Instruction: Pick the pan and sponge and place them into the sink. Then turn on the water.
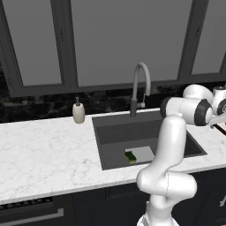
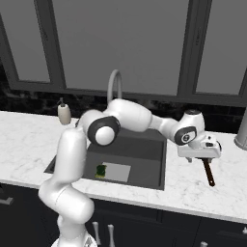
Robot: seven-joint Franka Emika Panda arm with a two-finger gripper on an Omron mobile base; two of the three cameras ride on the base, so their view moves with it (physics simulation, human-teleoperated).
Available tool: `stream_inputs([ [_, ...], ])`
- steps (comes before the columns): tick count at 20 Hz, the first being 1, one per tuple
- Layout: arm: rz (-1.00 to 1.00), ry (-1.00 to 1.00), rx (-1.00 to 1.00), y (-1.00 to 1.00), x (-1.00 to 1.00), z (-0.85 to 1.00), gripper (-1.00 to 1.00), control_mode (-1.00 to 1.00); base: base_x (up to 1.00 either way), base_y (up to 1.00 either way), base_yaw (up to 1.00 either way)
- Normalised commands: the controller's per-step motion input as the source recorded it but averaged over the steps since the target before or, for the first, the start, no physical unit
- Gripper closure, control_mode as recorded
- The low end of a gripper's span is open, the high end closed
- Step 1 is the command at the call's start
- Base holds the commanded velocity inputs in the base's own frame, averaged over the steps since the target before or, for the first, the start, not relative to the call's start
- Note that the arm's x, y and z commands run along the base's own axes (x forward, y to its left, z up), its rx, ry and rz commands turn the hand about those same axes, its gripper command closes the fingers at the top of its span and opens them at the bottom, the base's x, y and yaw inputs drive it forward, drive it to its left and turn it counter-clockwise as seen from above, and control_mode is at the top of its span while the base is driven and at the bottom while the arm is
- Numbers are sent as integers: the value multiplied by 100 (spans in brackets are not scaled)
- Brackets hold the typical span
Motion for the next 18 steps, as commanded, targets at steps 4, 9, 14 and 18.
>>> stream_inputs([
  [4,2,7,4,-18,30,-18,-100,-100,0,0,0],
  [9,2,7,3,-28,22,-13,-100,-100,0,0,0],
  [14,3,2,3,-23,18,-23,-100,-100,0,0,0],
  [18,4,2,3,-15,16,-31,-100,-100,0,0,0],
])
